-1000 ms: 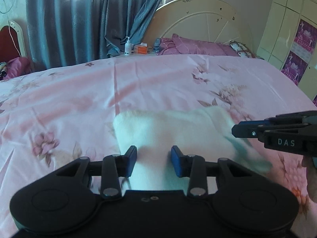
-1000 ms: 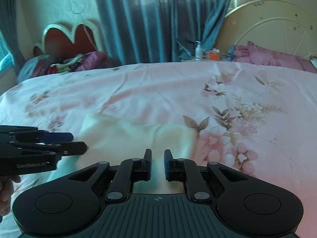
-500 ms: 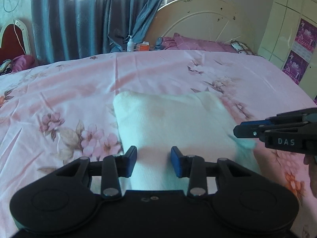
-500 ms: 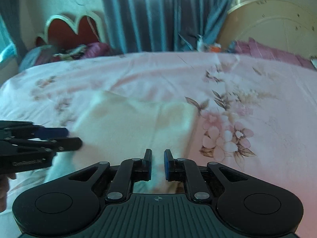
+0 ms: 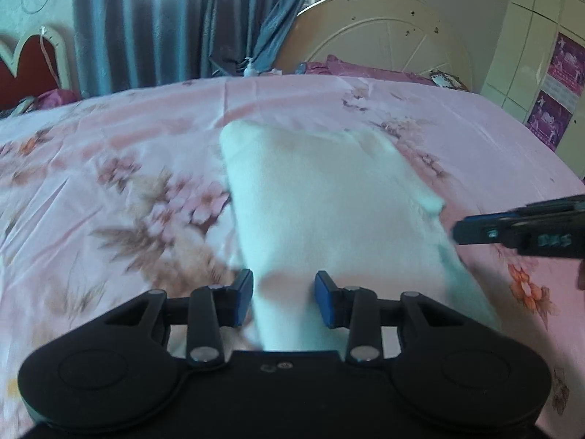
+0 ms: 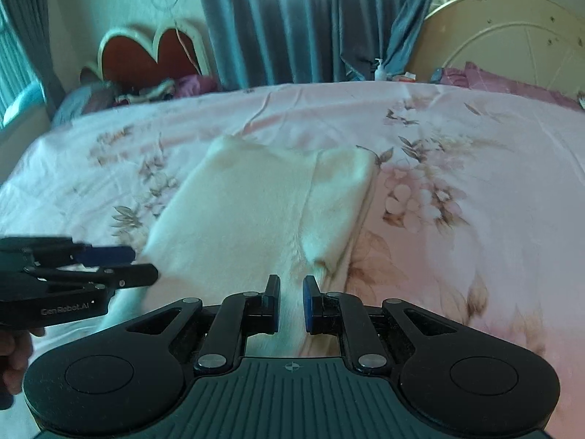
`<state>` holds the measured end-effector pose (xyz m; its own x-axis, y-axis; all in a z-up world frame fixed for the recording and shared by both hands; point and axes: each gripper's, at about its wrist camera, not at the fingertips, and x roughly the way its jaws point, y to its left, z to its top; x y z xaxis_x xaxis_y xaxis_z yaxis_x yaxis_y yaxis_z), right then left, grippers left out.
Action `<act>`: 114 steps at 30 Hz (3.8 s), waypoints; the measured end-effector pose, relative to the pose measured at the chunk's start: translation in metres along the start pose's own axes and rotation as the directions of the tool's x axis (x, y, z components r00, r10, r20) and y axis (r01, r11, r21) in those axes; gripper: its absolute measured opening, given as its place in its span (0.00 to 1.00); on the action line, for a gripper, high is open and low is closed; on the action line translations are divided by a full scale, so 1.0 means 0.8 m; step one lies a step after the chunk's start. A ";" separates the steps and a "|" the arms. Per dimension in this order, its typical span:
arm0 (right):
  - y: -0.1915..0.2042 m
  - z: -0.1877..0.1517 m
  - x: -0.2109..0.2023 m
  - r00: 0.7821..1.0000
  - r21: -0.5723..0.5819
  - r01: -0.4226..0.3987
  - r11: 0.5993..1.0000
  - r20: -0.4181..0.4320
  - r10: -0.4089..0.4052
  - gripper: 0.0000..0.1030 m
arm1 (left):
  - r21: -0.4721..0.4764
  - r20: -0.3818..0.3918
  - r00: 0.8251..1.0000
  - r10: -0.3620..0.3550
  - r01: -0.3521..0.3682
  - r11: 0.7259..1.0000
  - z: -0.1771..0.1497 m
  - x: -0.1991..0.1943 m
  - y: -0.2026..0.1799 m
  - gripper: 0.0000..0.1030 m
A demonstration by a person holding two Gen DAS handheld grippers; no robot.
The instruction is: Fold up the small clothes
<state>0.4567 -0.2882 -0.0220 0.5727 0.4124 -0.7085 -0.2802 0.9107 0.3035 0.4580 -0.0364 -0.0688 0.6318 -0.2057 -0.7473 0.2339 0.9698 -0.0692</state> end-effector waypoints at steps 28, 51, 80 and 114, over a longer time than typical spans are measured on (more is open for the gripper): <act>0.014 -0.059 -0.022 0.999 -0.021 -0.042 0.999 0.021 0.042 0.40 | -0.086 0.001 1.000 0.026 -0.025 0.996 -0.054 -0.027 -0.001 0.37; -0.012 -0.067 -0.019 0.995 0.007 -0.054 0.999 -0.085 0.055 0.01 | 0.079 -0.092 0.994 -0.067 0.074 0.994 -0.054 -0.015 -0.056 0.29; -0.044 0.002 0.017 0.992 -0.052 0.125 0.991 0.014 -0.124 0.02 | 0.022 0.069 0.996 -0.054 0.053 0.998 0.020 0.012 -0.027 0.56; -0.119 0.048 0.085 0.963 0.356 -0.242 0.903 -0.025 0.268 0.43 | -0.139 -0.052 0.999 -0.007 0.000 0.990 0.067 0.072 0.022 0.65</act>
<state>0.5515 -0.3462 -0.0747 0.4572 0.6404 -0.6171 -0.1173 0.7312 0.6720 0.5382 -0.0378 -0.0776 0.5908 -0.2058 -0.7802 0.1287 0.9786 -0.1606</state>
